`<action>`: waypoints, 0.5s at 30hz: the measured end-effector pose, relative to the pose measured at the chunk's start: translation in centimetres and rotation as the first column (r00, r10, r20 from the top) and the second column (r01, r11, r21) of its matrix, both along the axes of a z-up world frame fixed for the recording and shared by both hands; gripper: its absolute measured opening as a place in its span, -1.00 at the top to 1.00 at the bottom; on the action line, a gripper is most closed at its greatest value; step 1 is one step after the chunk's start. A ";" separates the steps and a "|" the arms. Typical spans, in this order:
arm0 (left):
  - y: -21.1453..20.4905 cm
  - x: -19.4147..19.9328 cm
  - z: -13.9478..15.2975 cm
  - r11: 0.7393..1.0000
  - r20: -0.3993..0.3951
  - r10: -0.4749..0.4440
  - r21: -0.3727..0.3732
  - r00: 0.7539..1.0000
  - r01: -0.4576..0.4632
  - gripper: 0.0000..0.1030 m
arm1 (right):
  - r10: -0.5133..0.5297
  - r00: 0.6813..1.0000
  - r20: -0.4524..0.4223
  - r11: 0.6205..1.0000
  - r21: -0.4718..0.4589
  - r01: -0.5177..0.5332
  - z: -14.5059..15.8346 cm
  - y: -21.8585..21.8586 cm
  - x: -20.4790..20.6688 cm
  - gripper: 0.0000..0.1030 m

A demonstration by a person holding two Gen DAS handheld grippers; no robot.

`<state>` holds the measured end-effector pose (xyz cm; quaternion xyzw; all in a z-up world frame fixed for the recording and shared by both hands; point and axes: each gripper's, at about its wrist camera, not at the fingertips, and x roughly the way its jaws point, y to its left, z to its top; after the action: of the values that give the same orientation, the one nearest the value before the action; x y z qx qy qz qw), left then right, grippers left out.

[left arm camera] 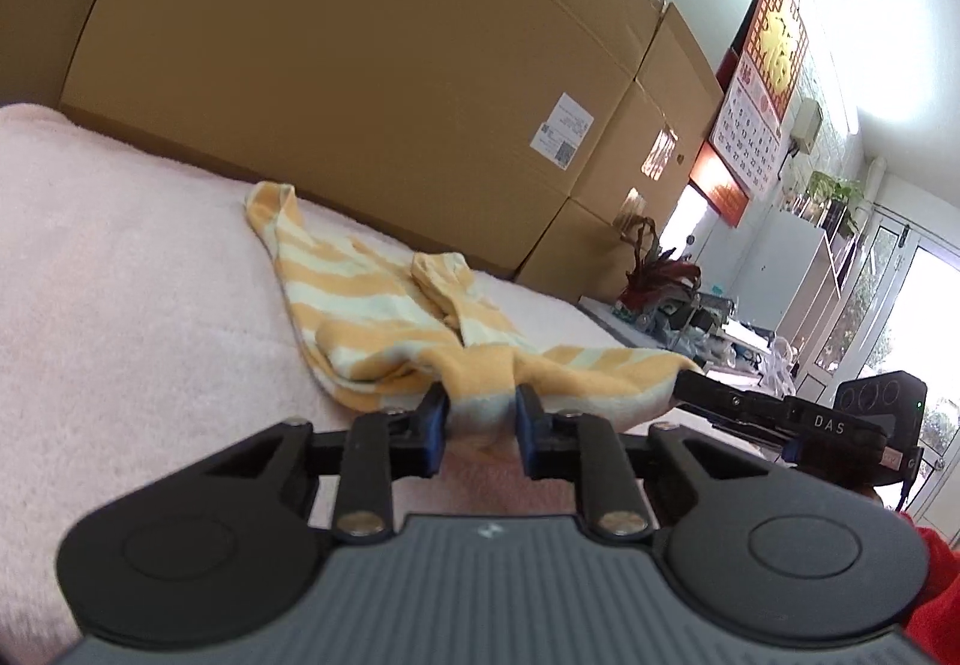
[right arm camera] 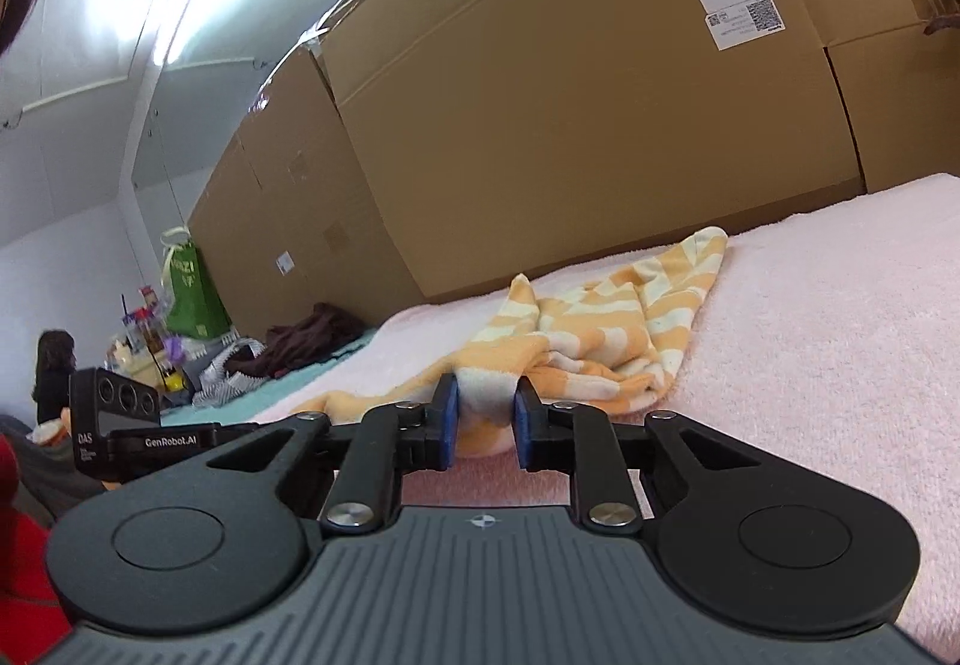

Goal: Fold clothes

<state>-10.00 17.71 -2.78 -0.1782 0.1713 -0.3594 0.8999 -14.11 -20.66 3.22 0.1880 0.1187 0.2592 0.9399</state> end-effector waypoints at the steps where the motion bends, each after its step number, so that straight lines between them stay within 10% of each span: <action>1: -0.1 0.4 0.4 1.000 0.014 0.009 -0.016 1.000 -0.009 0.66 | -0.002 1.000 0.003 1.000 0.022 0.001 0.2 -0.1 0.4 0.60; 15: -2.0 9.2 2.3 0.989 -0.051 0.150 -0.008 0.987 -0.150 0.66 | -0.091 0.995 -0.042 0.985 0.146 0.096 1.0 -0.3 7.3 0.60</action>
<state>-0.77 15.74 -0.44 -0.2050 0.1779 -0.2871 0.9186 -6.86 -21.00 4.21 0.2671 0.1067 0.2195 0.9322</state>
